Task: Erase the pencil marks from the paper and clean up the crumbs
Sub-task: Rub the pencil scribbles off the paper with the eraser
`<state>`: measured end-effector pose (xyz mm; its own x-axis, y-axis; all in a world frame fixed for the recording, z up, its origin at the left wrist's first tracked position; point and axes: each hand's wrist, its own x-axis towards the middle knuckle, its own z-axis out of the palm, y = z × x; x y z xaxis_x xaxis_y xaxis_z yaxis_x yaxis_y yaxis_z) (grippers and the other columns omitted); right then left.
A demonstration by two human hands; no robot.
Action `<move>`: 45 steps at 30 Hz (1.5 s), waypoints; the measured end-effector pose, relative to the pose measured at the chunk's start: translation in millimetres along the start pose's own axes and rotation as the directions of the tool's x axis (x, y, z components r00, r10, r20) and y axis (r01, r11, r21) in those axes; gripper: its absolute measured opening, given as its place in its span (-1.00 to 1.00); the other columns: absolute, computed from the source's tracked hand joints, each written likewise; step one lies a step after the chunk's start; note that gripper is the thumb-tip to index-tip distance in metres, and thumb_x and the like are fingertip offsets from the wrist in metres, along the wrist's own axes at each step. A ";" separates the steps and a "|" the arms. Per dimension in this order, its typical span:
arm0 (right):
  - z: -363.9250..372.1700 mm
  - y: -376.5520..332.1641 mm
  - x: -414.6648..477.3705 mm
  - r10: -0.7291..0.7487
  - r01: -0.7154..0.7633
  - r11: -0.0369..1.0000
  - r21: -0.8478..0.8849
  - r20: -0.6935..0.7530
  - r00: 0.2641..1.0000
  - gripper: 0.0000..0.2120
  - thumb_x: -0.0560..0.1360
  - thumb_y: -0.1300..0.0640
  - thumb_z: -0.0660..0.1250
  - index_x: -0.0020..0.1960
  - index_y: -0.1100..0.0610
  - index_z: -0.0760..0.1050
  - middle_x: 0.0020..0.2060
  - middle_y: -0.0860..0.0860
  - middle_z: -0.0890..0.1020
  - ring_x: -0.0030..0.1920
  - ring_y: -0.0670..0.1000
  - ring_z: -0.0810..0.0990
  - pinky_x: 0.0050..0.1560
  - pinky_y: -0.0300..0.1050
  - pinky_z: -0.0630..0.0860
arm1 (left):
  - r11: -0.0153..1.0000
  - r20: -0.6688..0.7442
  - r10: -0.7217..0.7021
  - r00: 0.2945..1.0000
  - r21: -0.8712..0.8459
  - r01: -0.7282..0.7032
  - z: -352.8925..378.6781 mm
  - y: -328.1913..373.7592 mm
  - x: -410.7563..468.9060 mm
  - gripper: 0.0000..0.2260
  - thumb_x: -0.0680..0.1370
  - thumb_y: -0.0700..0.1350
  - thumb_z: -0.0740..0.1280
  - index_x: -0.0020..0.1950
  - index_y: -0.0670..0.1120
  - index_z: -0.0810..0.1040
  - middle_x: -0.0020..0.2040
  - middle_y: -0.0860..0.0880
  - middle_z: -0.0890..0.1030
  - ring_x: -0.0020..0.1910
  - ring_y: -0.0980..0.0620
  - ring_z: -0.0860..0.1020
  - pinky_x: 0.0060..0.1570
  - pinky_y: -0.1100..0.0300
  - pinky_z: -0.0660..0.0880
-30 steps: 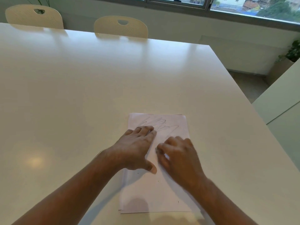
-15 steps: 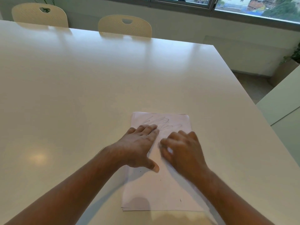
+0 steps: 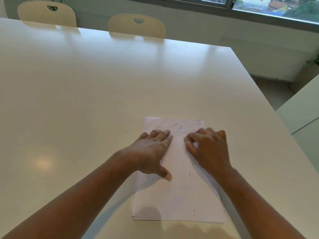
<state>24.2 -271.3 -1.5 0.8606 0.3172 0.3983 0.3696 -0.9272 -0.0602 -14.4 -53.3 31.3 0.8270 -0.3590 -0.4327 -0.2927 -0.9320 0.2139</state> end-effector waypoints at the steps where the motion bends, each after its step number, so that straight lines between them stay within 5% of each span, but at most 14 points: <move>1: -1.2 4.3 3.0 0.040 -0.040 0.999 -0.004 0.006 0.999 -0.80 0.57 -0.05 0.35 -0.17 -0.07 0.68 -0.21 -0.10 0.70 -0.15 0.04 0.62 -0.06 0.03 0.33 | 1.000 0.003 0.000 1.000 0.001 0.000 -0.7 0.7 0.3 0.18 0.46 0.41 0.46 0.73 0.00 -0.28 0.73 0.04 -0.30 0.69 -0.01 -0.31 0.62 -0.03 -0.23; 8: -11.9 -28.9 -41.2 -0.300 0.301 0.953 0.026 -0.012 0.954 -0.91 0.55 0.04 0.44 -0.14 -0.03 0.64 -0.26 -0.08 0.61 -0.19 0.08 0.56 -0.09 0.06 0.37 | 0.999 0.017 0.006 1.000 0.036 -0.007 -3.5 2.9 2.9 0.13 0.46 0.41 0.46 0.73 0.11 -0.24 0.73 0.00 -0.29 0.70 -0.05 -0.31 0.63 -0.08 -0.20; 13: -4.0 16.7 -9.7 0.051 -0.053 0.997 -0.049 -0.046 0.998 -0.81 0.56 -0.01 0.36 -0.20 -0.02 0.65 -0.25 -0.07 0.66 -0.17 0.10 0.61 -0.07 0.05 0.32 | 0.999 0.018 0.002 1.000 0.040 -0.002 -4.9 4.1 1.9 0.13 0.45 0.39 0.47 0.73 0.11 -0.23 0.73 0.00 -0.27 0.70 -0.05 -0.29 0.63 -0.10 -0.19; 19: -17.6 -27.1 -49.1 -0.197 0.194 0.978 0.077 0.043 0.979 -0.81 0.60 -0.04 0.34 -0.13 -0.05 0.65 -0.24 -0.10 0.62 -0.17 0.04 0.57 -0.07 0.05 0.35 | 0.998 0.025 -0.002 1.000 0.056 0.001 -5.4 5.4 3.2 0.14 0.46 0.40 0.47 0.73 0.10 -0.25 0.73 -0.02 -0.29 0.70 -0.06 -0.30 0.63 -0.09 -0.21; 26: -9.9 9.2 -21.7 0.058 -0.058 0.998 -0.011 -0.009 0.998 -0.83 0.55 -0.03 0.36 -0.18 -0.05 0.65 -0.23 -0.09 0.67 -0.17 0.06 0.59 -0.08 0.02 0.28 | 0.998 0.040 0.005 0.999 0.067 -0.007 -9.1 8.4 0.9 0.11 0.47 0.38 0.47 0.73 0.16 -0.23 0.73 -0.04 -0.28 0.70 -0.09 -0.29 0.63 -0.11 -0.19; 31: -20.6 -26.7 -59.2 -0.218 0.214 0.972 0.093 0.032 0.975 -0.86 0.59 -0.03 0.39 -0.12 -0.06 0.65 -0.24 -0.11 0.61 -0.18 0.03 0.55 -0.09 0.05 0.36 | 0.997 0.037 0.004 0.999 0.080 -0.007 -9.8 9.2 1.2 0.10 0.48 0.39 0.46 0.73 0.14 -0.22 0.73 -0.06 -0.27 0.70 -0.11 -0.28 0.63 -0.11 -0.18; 37: -5.0 20.4 -16.1 0.099 -0.099 0.995 -0.013 -0.004 0.995 -0.77 0.57 -0.09 0.29 -0.15 -0.07 0.68 -0.20 -0.10 0.69 -0.15 0.06 0.61 -0.07 0.03 0.29 | 0.997 0.048 0.003 0.999 0.082 -0.007 -10.8 10.6 0.5 0.10 0.48 0.38 0.46 0.73 0.14 -0.23 0.73 -0.06 -0.28 0.70 -0.11 -0.29 0.63 -0.10 -0.20; 42: -6.9 -8.5 -36.9 -0.049 0.047 0.998 0.047 0.044 0.998 -0.84 0.58 -0.05 0.36 -0.13 -0.07 0.66 -0.21 -0.11 0.65 -0.16 0.02 0.58 -0.06 0.04 0.30 | 0.997 0.047 0.001 0.999 0.078 -0.005 -10.6 11.5 1.4 0.11 0.48 0.36 0.48 0.73 0.12 -0.23 0.73 -0.08 -0.27 0.70 -0.13 -0.28 0.64 -0.09 -0.17; 45: -2.6 11.4 -22.9 0.052 -0.053 0.998 0.028 0.015 0.999 -0.78 0.58 -0.10 0.30 -0.14 -0.08 0.66 -0.19 -0.11 0.69 -0.14 0.04 0.61 -0.07 0.03 0.32 | 0.998 0.049 0.004 0.999 0.068 -0.007 -12.4 11.8 1.3 0.12 0.48 0.35 0.49 0.73 0.11 -0.22 0.73 -0.08 -0.27 0.70 -0.12 -0.27 0.64 -0.10 -0.14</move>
<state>7.8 -289.7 -8.9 0.8840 0.2713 0.3807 0.3334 -0.9367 -0.1067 -10.9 -64.1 44.1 0.8011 -0.3647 -0.4745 -0.3306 -0.9306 0.1571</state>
